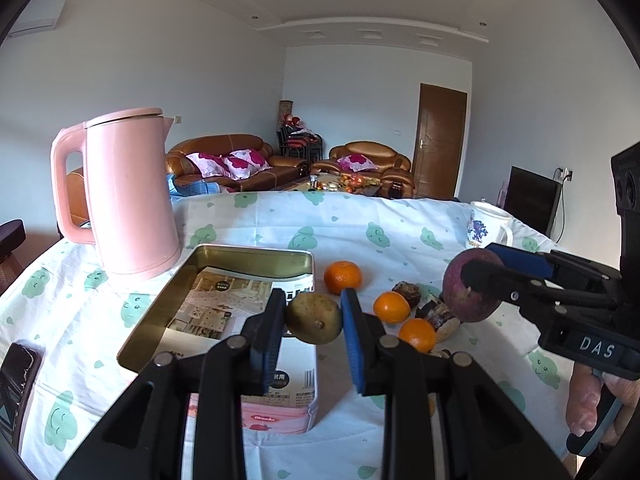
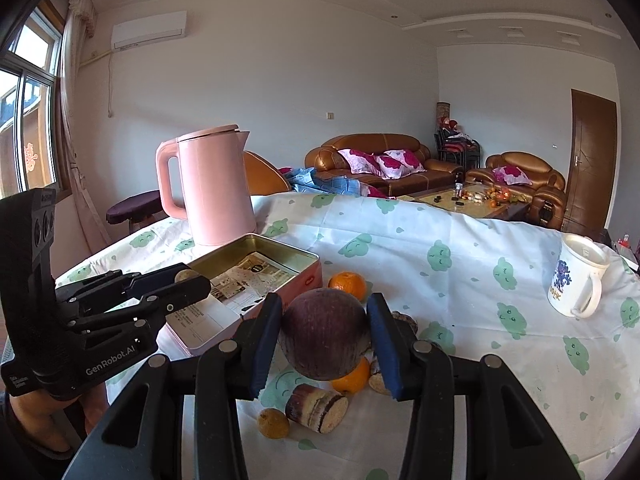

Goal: Organize fruits
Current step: 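Lift and carry the potato and onion toward the open tin box with both grippers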

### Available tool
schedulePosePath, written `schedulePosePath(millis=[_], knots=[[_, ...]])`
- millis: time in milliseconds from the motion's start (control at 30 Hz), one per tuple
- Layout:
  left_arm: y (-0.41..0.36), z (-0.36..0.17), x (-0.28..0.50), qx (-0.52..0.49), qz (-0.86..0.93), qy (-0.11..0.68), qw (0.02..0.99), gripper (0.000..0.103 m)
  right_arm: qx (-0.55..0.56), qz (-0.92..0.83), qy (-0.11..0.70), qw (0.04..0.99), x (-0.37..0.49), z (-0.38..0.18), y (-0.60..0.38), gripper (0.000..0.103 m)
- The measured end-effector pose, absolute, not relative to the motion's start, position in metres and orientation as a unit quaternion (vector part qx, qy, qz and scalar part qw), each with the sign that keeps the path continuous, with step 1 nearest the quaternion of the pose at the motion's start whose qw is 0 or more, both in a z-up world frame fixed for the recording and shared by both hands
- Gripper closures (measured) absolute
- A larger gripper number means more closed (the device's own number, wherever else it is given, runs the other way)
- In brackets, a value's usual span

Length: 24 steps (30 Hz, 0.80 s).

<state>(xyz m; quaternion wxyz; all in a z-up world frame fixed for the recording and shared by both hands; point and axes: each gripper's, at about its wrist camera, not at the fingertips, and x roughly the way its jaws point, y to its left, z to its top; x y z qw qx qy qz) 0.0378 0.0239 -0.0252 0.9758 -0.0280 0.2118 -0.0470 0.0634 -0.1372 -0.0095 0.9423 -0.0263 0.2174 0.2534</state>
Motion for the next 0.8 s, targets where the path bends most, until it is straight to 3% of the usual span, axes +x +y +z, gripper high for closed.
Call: schedulePosePath(millis=[800], knots=[[0.064,-0.027,0.063,-0.030,-0.012,0.227,0.973,0.074,-0.064,0.299,0.212,0.928,0.083,0.013,-0.078,0.057]])
